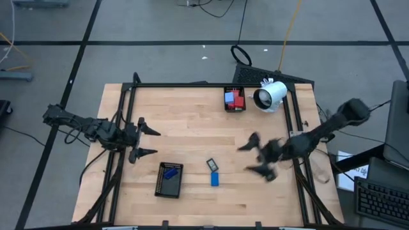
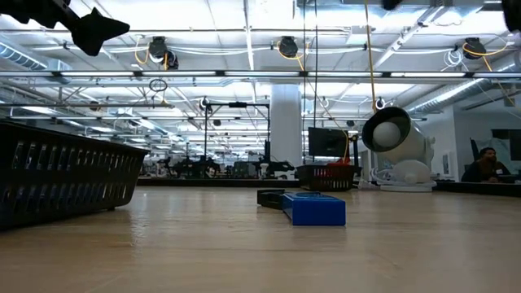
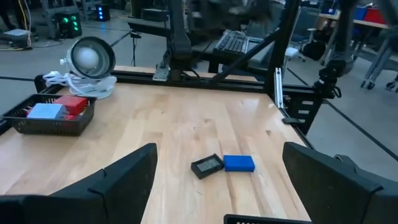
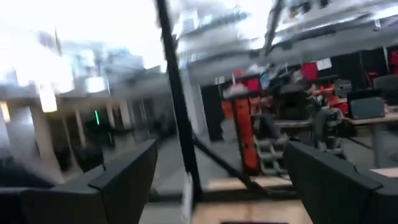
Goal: Pick & Place Office items
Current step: Put the blue digital clock into the bottom black basket
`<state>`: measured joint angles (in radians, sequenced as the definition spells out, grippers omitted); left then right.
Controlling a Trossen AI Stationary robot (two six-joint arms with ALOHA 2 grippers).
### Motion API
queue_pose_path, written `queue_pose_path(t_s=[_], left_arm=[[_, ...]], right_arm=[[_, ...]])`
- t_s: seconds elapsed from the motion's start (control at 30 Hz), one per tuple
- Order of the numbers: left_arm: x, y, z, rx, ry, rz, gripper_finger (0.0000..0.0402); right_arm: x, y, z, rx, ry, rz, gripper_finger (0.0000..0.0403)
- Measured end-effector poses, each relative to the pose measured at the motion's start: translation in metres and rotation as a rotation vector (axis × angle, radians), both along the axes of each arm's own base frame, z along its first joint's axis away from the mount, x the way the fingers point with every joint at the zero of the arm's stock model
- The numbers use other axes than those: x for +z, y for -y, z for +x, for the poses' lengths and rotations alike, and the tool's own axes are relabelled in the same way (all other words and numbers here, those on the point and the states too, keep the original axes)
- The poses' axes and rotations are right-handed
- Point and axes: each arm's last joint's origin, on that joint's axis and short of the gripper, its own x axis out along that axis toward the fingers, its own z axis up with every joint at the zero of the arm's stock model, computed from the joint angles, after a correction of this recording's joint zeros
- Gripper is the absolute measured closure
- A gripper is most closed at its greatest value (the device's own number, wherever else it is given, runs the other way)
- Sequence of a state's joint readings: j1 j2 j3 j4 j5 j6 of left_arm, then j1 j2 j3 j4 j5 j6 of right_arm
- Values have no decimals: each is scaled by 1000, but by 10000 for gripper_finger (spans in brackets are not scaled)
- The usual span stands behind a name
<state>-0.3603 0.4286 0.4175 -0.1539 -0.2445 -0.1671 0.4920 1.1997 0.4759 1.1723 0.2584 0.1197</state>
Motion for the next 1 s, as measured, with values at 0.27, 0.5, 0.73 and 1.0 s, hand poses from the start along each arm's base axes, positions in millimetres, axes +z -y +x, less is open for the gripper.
queue_pose_path(t_s=[0.27, 0.5, 0.73, 1.0], left_arm=[[-2, 1, 3, 1, -25, -39, 50], [-5, 2, 6, 2, -50, -32, 50], [-6, 3, 8, 2, -61, -25, 50], [-6, 3, 8, 2, -59, -26, 50]], right_arm=[[6, -42, 70, -18, -23, -102, 65], [-30, -53, 101, -25, -275, -54, 69], [-44, -69, 138, -291, -802, -179, 69], [-79, -81, 172, -130, -1087, -292, 69]])
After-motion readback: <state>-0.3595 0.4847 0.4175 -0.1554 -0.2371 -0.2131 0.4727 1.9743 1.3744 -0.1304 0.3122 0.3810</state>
